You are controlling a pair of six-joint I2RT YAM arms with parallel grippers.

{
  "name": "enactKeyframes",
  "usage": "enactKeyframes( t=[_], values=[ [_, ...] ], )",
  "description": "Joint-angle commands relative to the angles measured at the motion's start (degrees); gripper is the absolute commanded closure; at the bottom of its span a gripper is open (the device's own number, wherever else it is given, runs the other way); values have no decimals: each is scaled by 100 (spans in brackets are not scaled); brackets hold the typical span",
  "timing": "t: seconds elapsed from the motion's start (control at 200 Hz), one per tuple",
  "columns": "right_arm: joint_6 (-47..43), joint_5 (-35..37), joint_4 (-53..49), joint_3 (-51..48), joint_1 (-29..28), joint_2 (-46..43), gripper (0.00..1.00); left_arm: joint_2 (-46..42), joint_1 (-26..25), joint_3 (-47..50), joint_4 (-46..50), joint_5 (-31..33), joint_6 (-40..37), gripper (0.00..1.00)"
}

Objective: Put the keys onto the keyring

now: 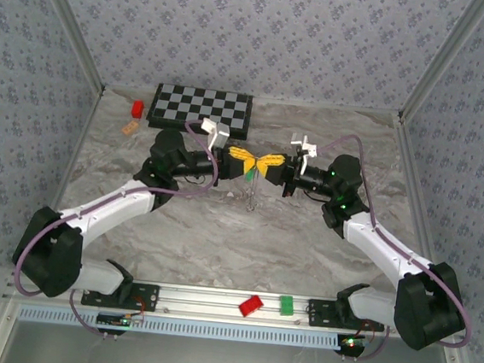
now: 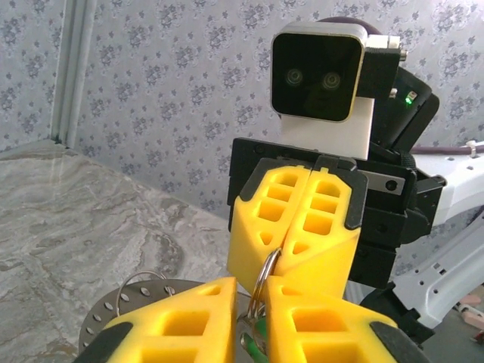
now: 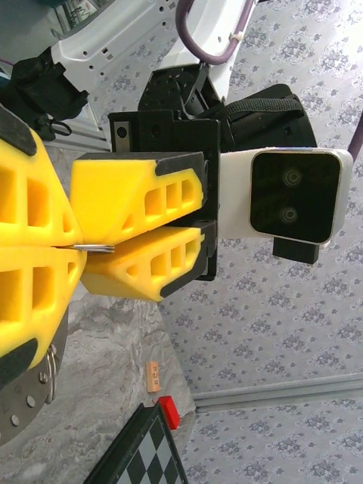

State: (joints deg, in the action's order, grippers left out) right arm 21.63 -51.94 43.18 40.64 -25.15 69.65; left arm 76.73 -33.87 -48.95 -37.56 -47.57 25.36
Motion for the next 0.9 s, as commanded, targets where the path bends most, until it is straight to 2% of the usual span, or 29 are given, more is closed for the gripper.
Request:
enactKeyframes(
  t=[0.0, 0.07, 0.205, 0.35, 0.465, 0.625, 0.895],
  values=[
    [62, -149, 349, -14, -19, -13, 100, 61, -41, -29, -313, -217, 28, 92],
    [61, -158, 341, -13, -19, -3, 100, 46, -41, -18, -313, -210, 13, 100],
    [35, -150, 259, -23, -12, 5, 100, -25, -41, -19, -240, -227, -85, 100],
    [-101, -93, -61, -24, 61, -60, 98, -200, -33, -107, 466, -170, -584, 100],
    [-472, 44, -868, 74, 124, -223, 79, -357, -18, -198, 1189, -87, -1138, 100],
    [-1311, 317, -2411, 389, 90, -506, 73, -443, 11, -409, 2245, -34, -1932, 100],
    [-2611, 998, -4493, 1093, -222, -587, 73, -363, 56, -691, 3345, -56, -2817, 100]
  ],
)
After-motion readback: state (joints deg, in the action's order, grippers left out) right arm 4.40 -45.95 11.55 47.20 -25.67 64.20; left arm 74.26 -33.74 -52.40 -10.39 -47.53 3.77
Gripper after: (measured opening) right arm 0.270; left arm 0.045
